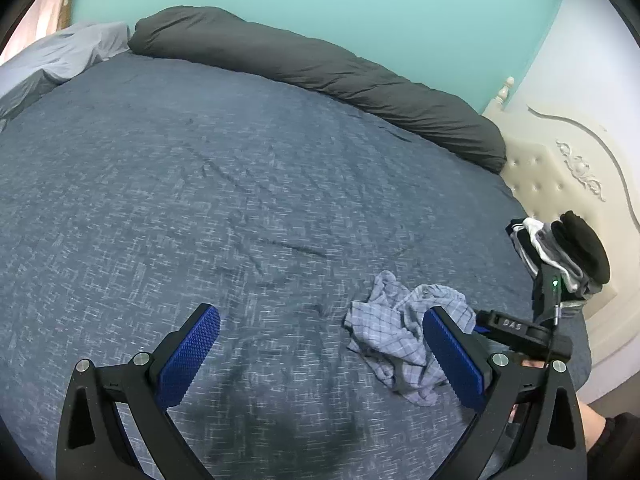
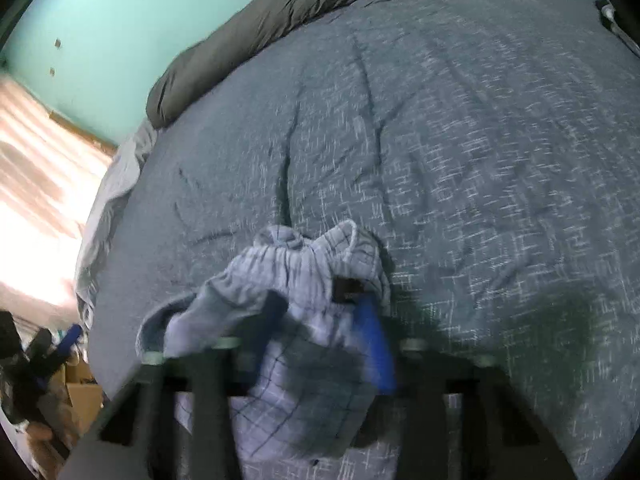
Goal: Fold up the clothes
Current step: 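Grasp the boxers with the right gripper, lift and drop them flatter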
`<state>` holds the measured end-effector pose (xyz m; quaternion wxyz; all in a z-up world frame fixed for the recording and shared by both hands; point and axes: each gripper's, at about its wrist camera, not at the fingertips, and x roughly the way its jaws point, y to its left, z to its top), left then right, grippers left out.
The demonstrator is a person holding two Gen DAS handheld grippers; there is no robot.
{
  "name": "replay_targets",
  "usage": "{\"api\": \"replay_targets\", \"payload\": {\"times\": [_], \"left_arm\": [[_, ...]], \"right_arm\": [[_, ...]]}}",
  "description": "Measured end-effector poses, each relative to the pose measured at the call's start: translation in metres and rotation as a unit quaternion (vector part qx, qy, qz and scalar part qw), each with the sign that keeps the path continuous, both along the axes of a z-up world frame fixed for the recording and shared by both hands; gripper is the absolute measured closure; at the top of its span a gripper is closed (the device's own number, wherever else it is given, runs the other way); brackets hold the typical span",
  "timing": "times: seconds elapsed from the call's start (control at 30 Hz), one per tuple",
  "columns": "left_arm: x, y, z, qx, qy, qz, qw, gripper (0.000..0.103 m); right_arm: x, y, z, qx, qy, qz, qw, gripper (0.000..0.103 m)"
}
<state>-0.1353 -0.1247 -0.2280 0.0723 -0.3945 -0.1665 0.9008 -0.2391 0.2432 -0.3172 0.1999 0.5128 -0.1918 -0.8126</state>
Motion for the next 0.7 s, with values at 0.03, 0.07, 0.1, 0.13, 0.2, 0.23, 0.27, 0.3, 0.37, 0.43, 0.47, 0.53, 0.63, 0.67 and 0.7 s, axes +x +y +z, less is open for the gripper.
{"api": "replay_targets", "payload": {"times": [0.03, 0.07, 0.1, 0.13, 0.2, 0.23, 0.27, 0.3, 0.37, 0.43, 0.47, 0.53, 0.63, 0.67, 0.7], "left_arm": [[0.0, -0.002, -0.001, 0.0, 0.0, 0.002, 1.0, 0.0], [0.0, -0.005, -0.001, 0.002, -0.001, 0.005, 1.0, 0.0], [-0.001, -0.008, -0.002, 0.003, -0.001, 0.007, 1.0, 0.0], [-0.001, -0.01, -0.003, 0.004, -0.002, 0.009, 0.9999, 0.0], [-0.001, -0.012, -0.003, 0.005, -0.002, 0.013, 0.9999, 0.0], [-0.001, -0.014, -0.002, 0.006, -0.001, 0.015, 0.9999, 0.0], [0.0, -0.015, -0.001, 0.008, 0.001, 0.017, 0.9998, 0.0], [0.0, -0.016, 0.001, 0.009, 0.003, 0.018, 0.9998, 0.0], [0.001, -0.017, 0.006, 0.012, 0.008, 0.021, 0.9997, 0.0], [0.004, -0.019, 0.012, 0.013, 0.015, 0.023, 0.9995, 0.0], [0.006, -0.02, 0.016, 0.012, 0.018, 0.025, 0.9994, 0.0], [0.01, -0.022, 0.023, 0.013, 0.025, 0.029, 0.9992, 0.0], [0.016, -0.029, 0.034, 0.013, 0.033, 0.036, 0.9987, 0.0], [0.018, -0.032, 0.038, 0.013, 0.036, 0.039, 0.9985, 0.0], [0.02, -0.034, 0.042, 0.013, 0.039, 0.042, 0.9983, 0.0]], "right_arm": [[0.0, -0.003, 0.001, 0.006, 0.006, 0.007, 1.0, 0.086], [0.001, -0.006, 0.003, 0.012, 0.012, 0.014, 1.0, 0.095], [0.002, -0.008, 0.009, 0.015, 0.025, 0.018, 0.999, 0.098], [0.003, -0.011, 0.018, 0.015, 0.042, 0.023, 0.999, 0.098], [0.003, -0.018, 0.04, 0.01, 0.076, 0.039, 0.996, 0.098], [0.003, -0.022, 0.054, 0.008, 0.096, 0.05, 0.994, 0.098], [0.003, -0.027, 0.068, 0.007, 0.116, 0.06, 0.991, 0.098], [0.003, -0.032, 0.085, 0.003, 0.133, 0.07, 0.989, 0.098], [0.004, -0.042, 0.118, -0.008, 0.163, 0.087, 0.983, 0.098], [0.006, -0.054, 0.153, -0.014, 0.191, 0.106, 0.976, 0.098], [0.008, -0.062, 0.168, -0.015, 0.203, 0.115, 0.972, 0.098], [0.013, -0.075, 0.198, -0.016, 0.226, 0.134, 0.965, 0.098], [0.023, -0.087, 0.236, -0.013, 0.26, 0.157, 0.953, 0.098], [0.026, -0.089, 0.247, -0.013, 0.269, 0.161, 0.949, 0.098], [0.029, -0.091, 0.258, -0.014, 0.279, 0.166, 0.946, 0.098]]}}
